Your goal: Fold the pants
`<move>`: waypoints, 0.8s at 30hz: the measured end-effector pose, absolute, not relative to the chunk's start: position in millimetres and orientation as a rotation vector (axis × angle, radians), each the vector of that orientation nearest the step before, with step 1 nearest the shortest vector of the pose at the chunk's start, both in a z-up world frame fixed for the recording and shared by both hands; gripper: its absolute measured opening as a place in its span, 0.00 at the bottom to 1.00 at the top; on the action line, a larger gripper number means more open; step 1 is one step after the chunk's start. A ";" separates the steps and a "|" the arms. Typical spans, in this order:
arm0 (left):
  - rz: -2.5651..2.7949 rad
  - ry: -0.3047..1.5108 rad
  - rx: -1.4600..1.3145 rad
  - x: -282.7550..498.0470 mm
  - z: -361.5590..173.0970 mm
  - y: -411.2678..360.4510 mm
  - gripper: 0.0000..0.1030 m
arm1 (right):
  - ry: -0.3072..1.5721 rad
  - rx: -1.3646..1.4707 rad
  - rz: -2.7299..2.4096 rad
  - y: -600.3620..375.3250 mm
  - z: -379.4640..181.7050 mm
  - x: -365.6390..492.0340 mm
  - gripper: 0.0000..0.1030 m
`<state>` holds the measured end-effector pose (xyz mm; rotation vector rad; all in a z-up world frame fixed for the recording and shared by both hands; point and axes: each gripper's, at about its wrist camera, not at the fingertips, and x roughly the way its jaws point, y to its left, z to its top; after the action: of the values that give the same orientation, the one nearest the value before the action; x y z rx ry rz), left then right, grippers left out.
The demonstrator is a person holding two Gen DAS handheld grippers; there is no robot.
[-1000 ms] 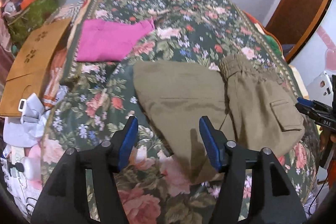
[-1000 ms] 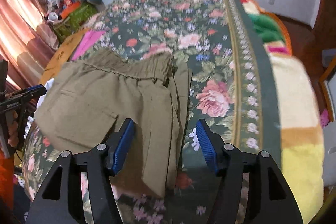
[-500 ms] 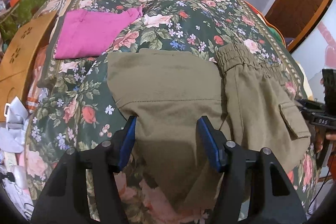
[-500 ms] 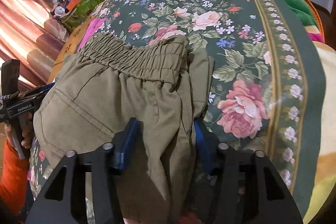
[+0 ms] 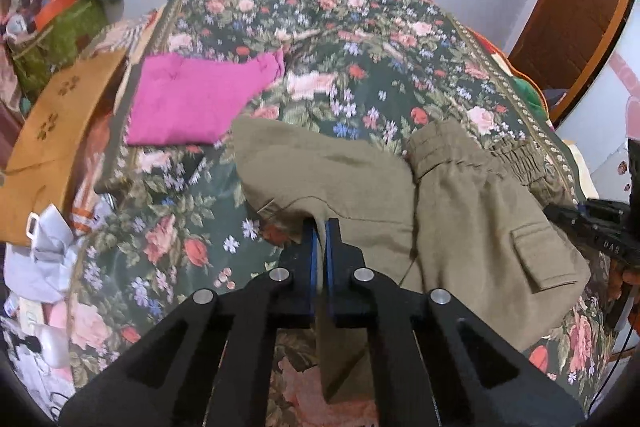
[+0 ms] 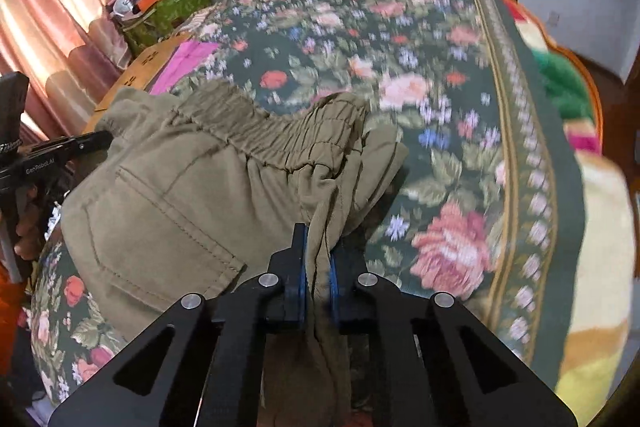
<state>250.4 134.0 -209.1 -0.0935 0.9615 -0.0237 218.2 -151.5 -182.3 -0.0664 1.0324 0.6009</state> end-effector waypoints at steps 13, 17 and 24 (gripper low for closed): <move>0.032 0.808 0.055 252.1 -137.4 131.7 0.02 | 0.856 -0.154 0.645 -112.4 -107.4 232.0 0.06; 0.075 0.788 0.048 261.4 -122.0 150.5 0.02 | 0.807 -0.173 0.663 -91.1 -86.8 244.1 0.06; 0.140 0.763 0.011 290.6 -106.5 192.5 0.02 | 0.756 -0.204 0.690 -48.5 -72.0 271.8 0.06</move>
<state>290.6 192.5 -106.5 0.0112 0.7628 0.1400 271.8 -48.5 -72.0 -0.2041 0.7562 0.6901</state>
